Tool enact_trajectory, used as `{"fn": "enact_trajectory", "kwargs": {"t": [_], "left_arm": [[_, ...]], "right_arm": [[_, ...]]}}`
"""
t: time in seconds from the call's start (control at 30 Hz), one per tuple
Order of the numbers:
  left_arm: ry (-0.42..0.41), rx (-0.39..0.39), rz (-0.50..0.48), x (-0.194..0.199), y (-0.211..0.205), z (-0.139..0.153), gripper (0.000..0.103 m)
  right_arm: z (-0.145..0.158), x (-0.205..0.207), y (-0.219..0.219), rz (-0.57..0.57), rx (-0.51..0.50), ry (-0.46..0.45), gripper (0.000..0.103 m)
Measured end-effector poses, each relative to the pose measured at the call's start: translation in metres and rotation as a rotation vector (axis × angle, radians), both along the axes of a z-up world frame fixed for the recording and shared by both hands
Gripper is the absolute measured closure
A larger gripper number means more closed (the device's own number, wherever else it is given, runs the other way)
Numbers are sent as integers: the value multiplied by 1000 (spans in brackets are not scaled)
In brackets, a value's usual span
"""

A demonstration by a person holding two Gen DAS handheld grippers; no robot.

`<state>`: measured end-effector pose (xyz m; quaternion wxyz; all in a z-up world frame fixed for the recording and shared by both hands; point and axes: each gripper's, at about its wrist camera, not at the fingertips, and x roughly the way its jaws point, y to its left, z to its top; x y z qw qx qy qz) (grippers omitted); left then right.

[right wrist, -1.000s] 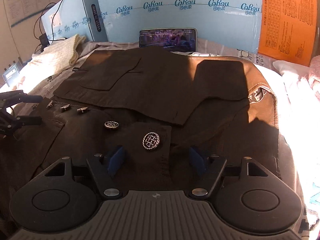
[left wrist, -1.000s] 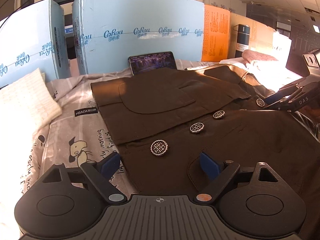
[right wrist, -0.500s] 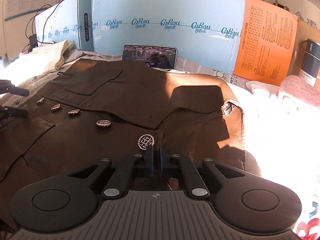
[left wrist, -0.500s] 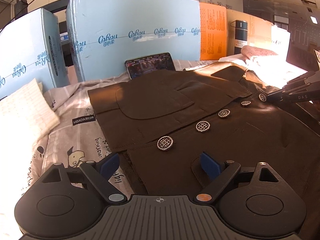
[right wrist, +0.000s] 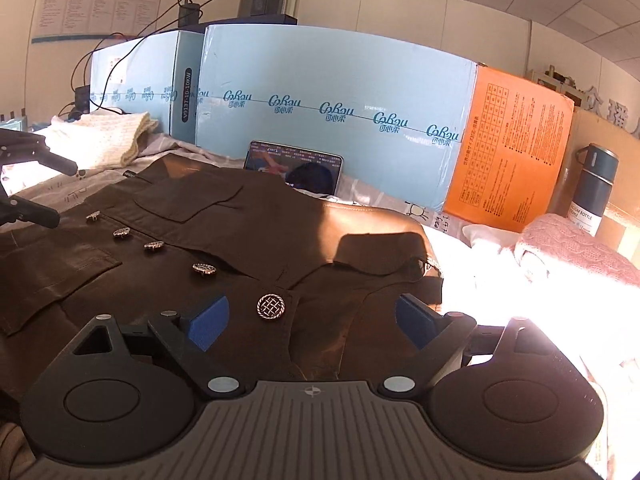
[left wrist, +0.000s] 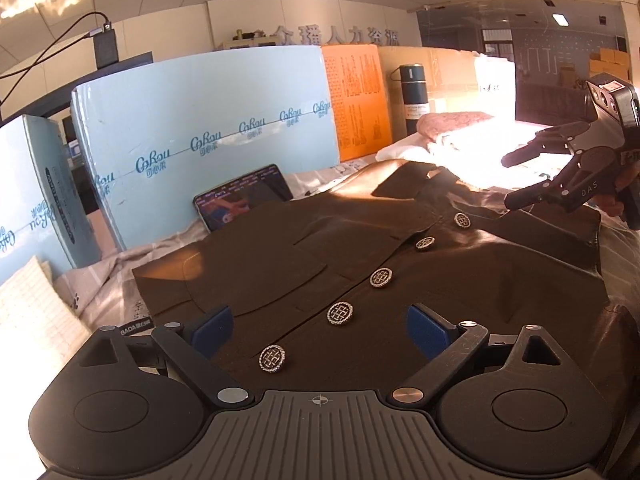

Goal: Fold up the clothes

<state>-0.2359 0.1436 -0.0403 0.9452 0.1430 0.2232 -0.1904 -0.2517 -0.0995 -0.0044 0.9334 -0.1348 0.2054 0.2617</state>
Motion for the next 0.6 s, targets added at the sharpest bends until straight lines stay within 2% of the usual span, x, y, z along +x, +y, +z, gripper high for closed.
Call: {"fn": "enact_trajectory", "kwargs": {"t": [0.2, 0.33, 0.6], "left_arm": [[12, 34, -38, -2, -15, -5, 7], [13, 31, -40, -5, -17, -5, 7], [32, 28, -40, -5, -17, -6, 7]], "right_arm": [[0, -29, -8, 123, -74, 11, 4], [-3, -45, -13, 159, -105, 52, 4], [-14, -73, -8, 246, -297, 52, 4]]}}
